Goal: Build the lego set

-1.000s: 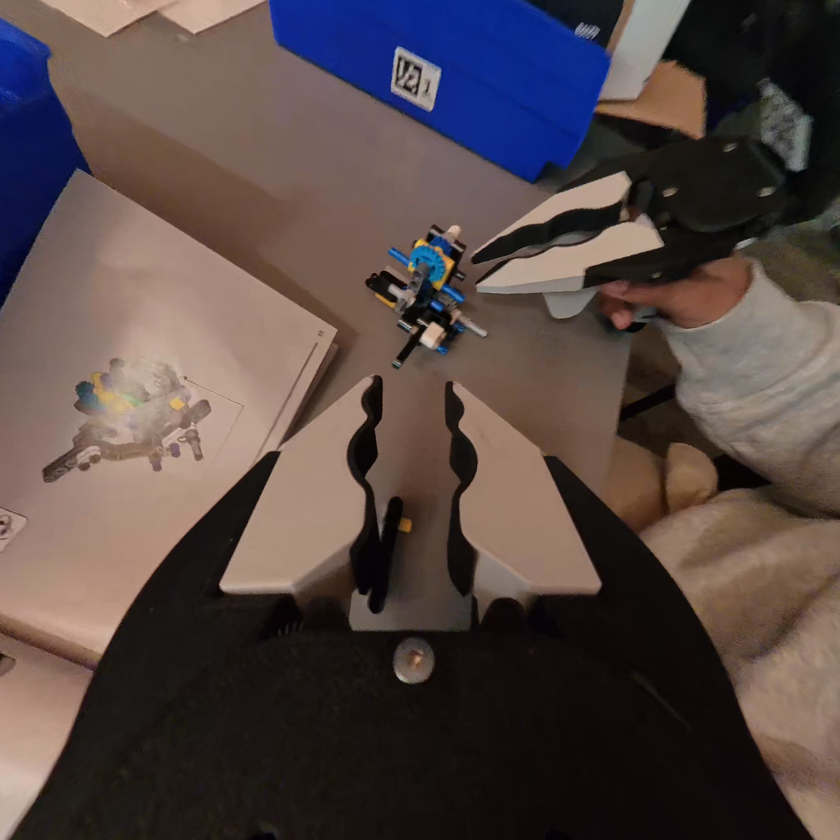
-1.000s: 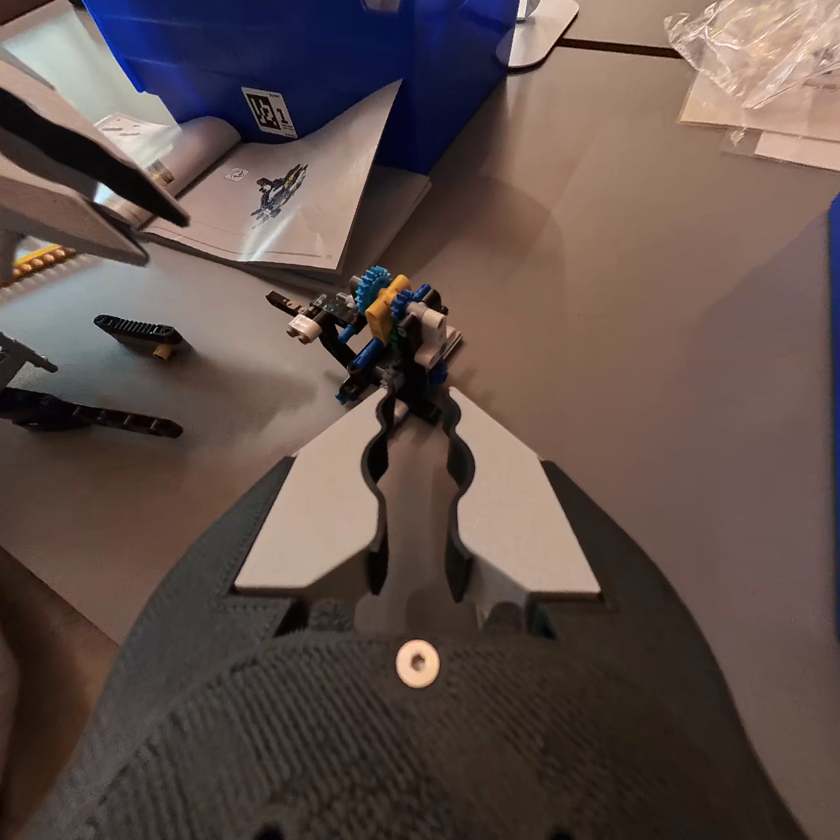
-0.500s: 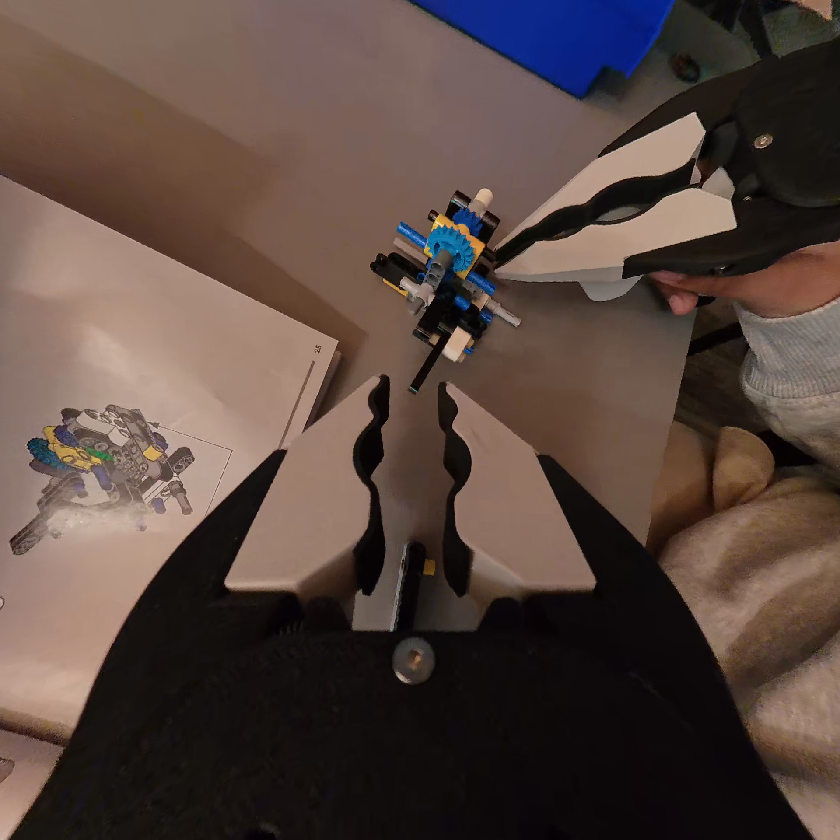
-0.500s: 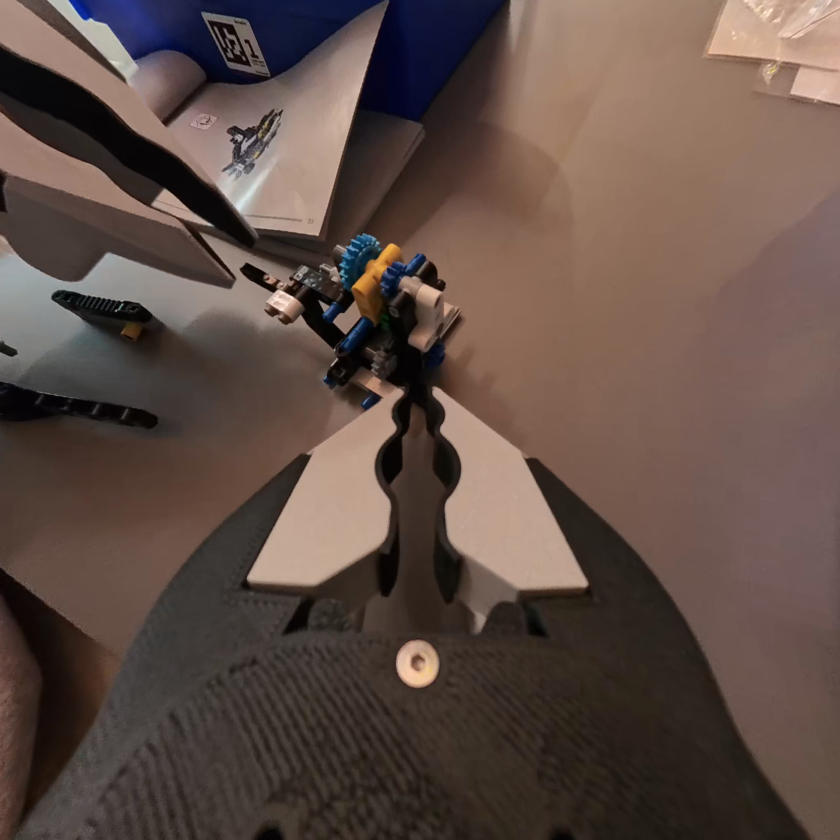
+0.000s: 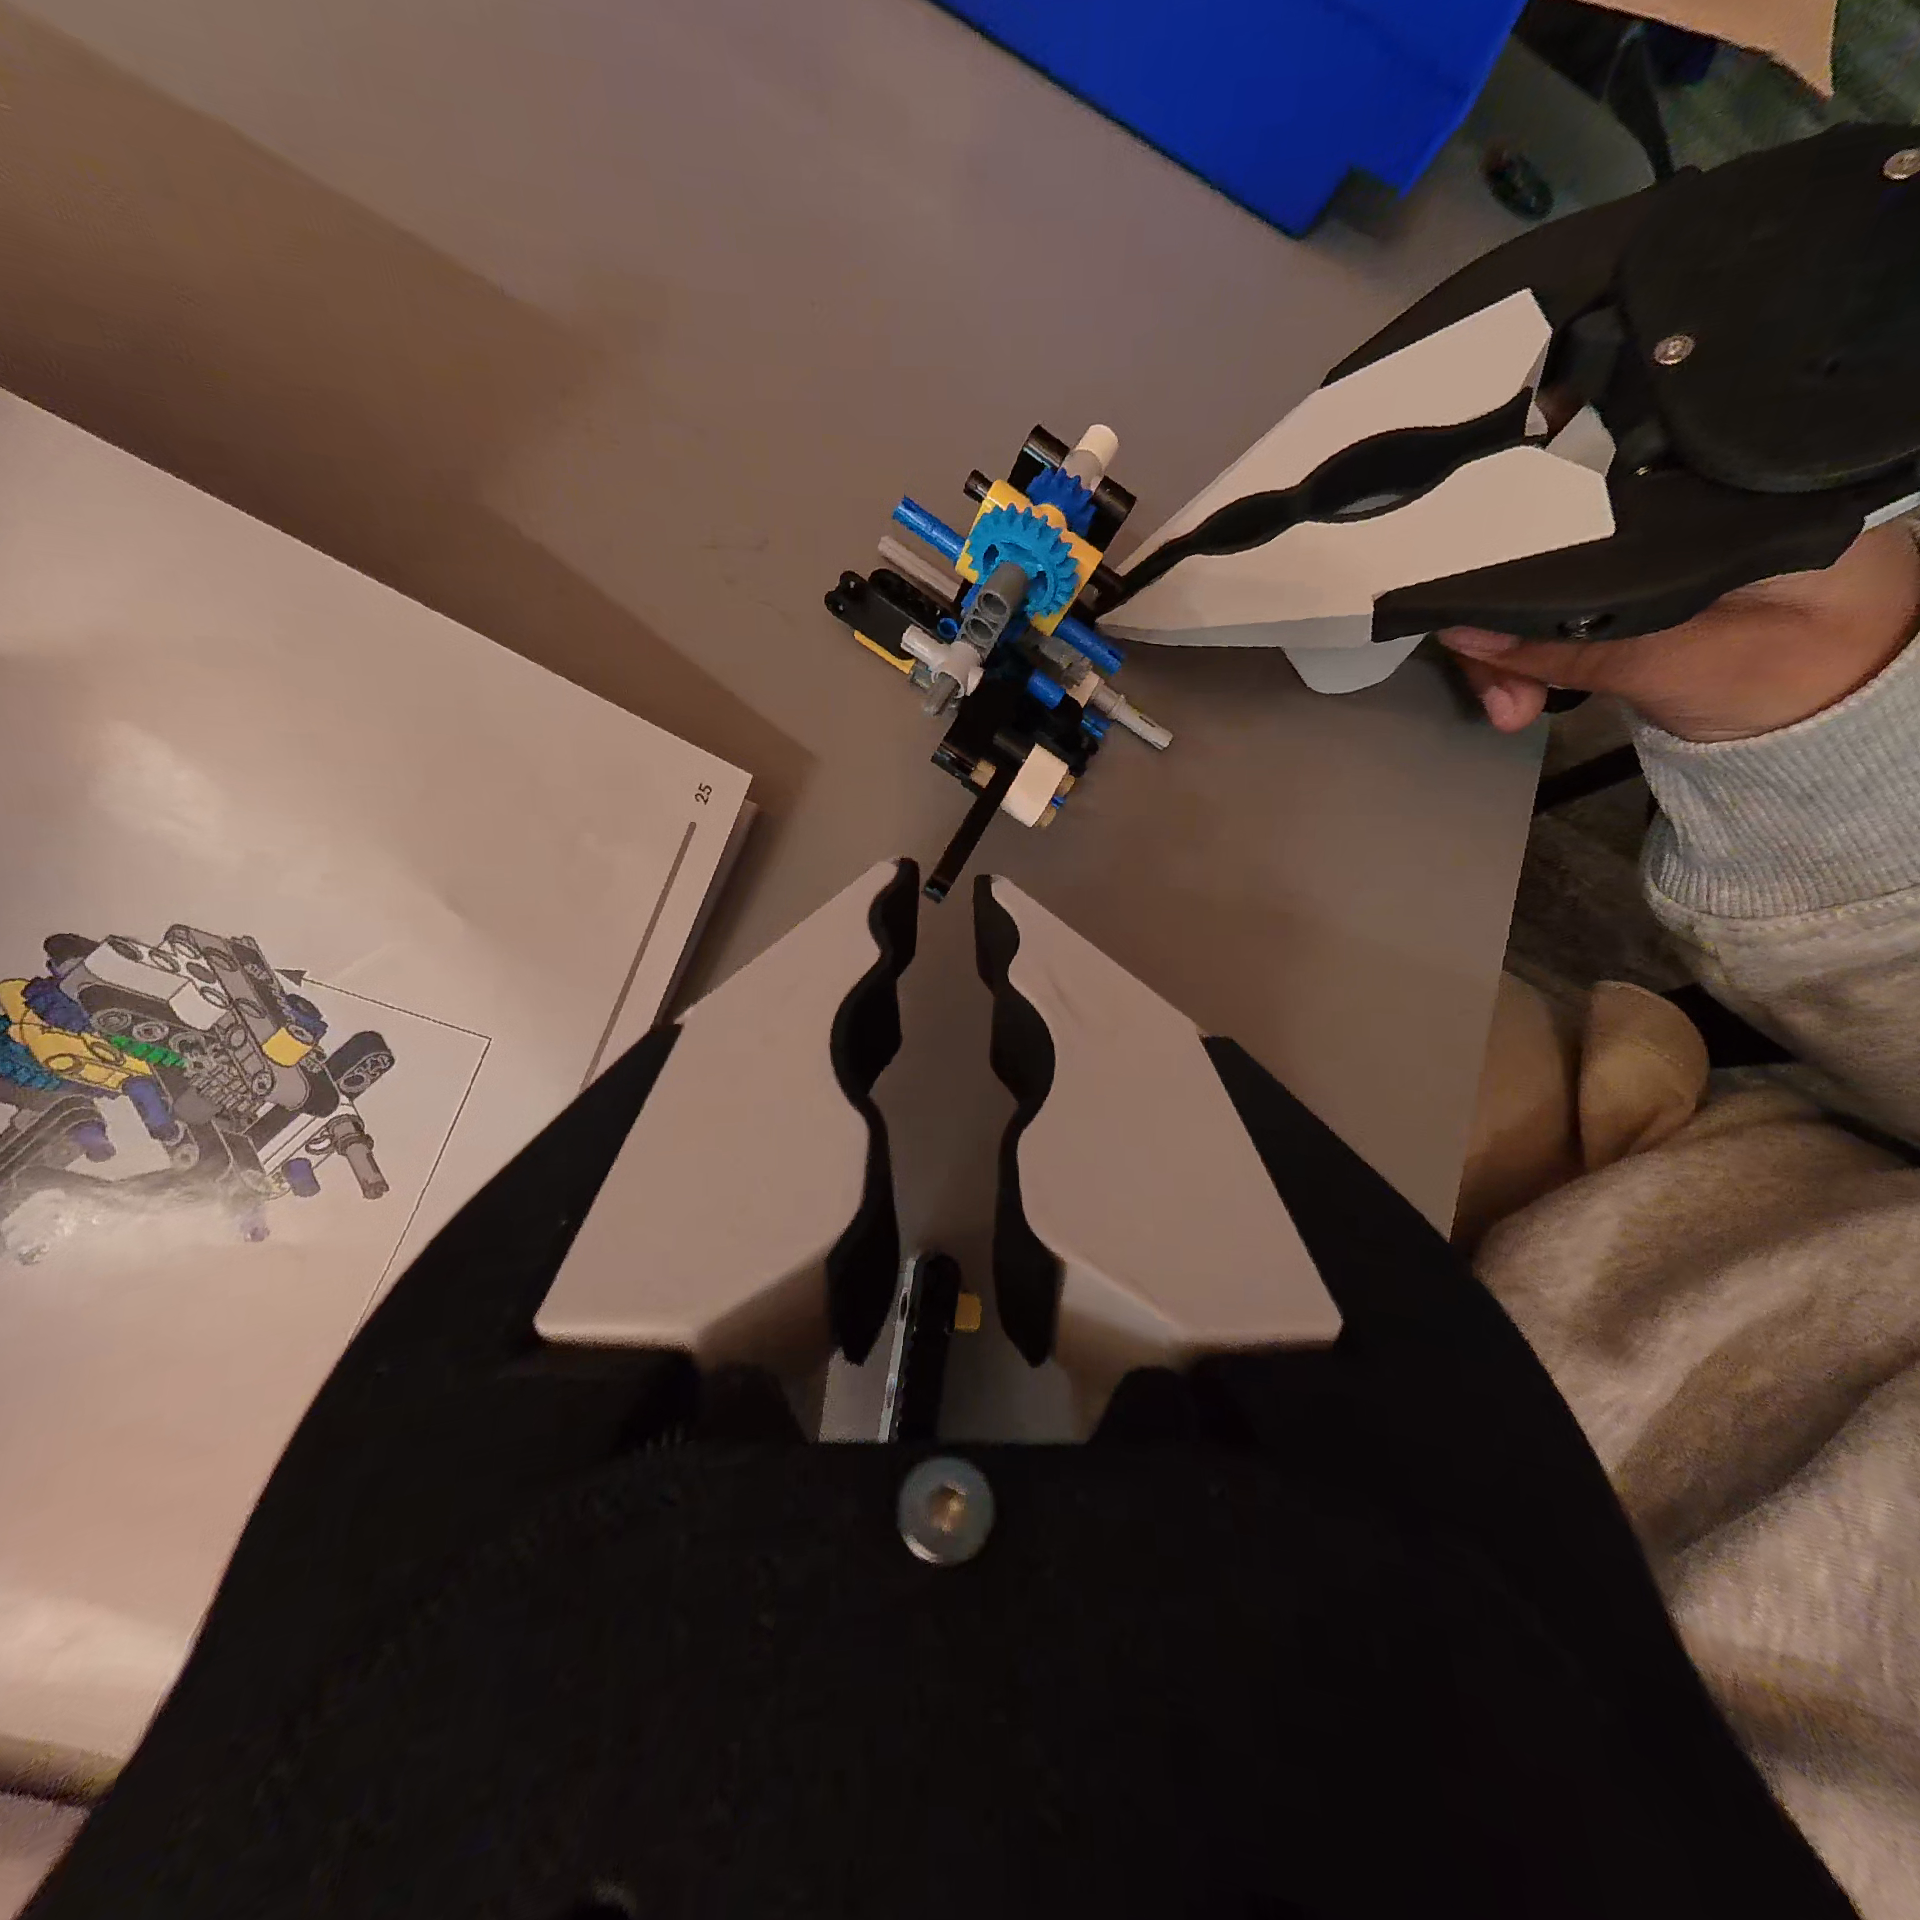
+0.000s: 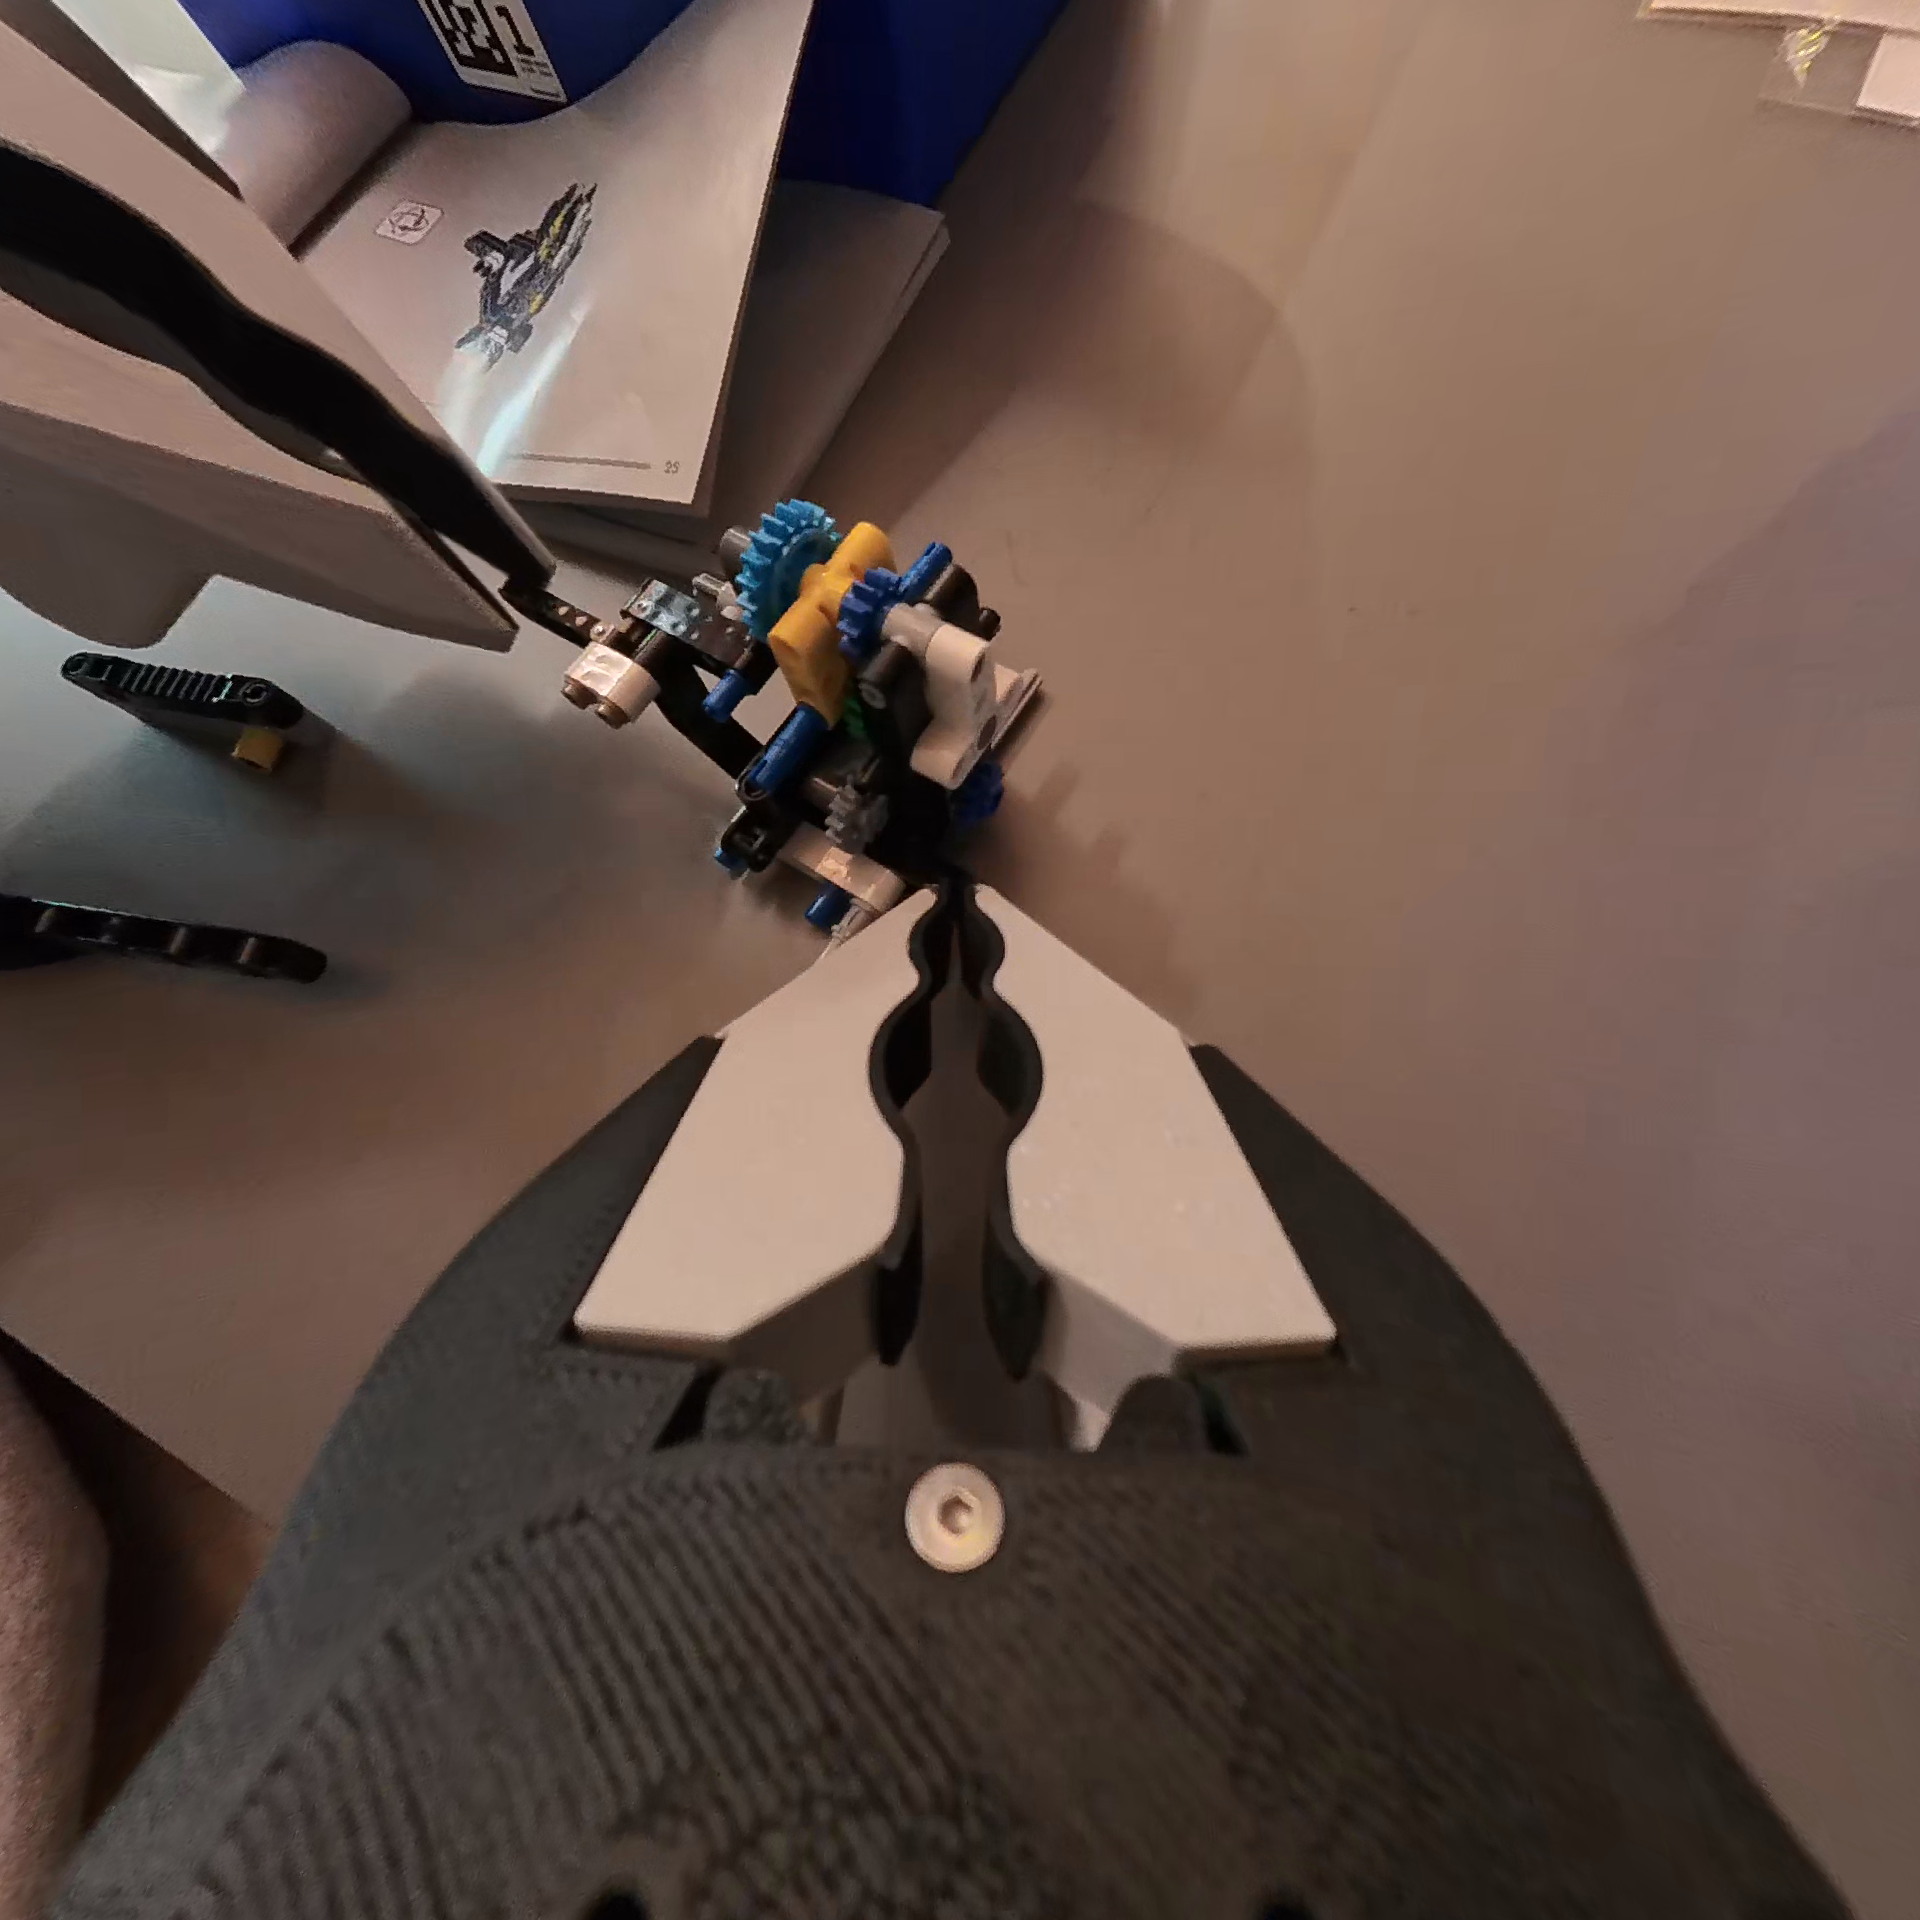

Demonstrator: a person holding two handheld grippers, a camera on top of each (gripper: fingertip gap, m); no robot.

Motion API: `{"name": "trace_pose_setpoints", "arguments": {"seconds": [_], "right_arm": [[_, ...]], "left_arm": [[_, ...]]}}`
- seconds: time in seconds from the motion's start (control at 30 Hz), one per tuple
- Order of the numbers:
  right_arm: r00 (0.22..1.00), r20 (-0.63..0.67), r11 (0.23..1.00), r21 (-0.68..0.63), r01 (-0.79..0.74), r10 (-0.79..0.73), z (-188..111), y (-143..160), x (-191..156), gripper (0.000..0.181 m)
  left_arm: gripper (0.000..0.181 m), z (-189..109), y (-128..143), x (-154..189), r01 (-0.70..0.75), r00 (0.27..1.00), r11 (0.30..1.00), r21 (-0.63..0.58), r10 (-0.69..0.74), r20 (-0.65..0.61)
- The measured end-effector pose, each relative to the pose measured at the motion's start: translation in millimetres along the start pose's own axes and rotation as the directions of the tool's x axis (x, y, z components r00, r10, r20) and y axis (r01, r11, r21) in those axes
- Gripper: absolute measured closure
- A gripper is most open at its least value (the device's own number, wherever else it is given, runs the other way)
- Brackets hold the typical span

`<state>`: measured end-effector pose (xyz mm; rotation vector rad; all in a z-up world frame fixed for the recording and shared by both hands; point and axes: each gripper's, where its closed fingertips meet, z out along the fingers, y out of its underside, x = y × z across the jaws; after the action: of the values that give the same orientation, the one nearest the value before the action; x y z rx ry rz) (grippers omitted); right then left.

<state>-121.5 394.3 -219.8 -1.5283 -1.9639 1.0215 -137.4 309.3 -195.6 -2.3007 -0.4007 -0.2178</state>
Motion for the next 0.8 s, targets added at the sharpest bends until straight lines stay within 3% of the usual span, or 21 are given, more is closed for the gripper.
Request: {"name": "trace_pose_setpoints", "arguments": {"seconds": [0.03, 0.8], "right_arm": [[1.000, 0.000, 1.000, 0.000, -0.001, 0.001, 0.0, 0.0, 0.1, 0.181], [1.000, 0.000, 1.000, -0.008, -0.012, 0.012, 0.6, 1.2, 1.0, 0.178]], "left_arm": [[0.174, 0.4, 0.1, 0.1, 0.001, 1.000, 1.000, 0.000, -0.001, -0.002], [0.176, 2.3, -0.1, 1.3, 0.034, 0.999, 0.999, 0.015, -0.033, -0.038]]}}
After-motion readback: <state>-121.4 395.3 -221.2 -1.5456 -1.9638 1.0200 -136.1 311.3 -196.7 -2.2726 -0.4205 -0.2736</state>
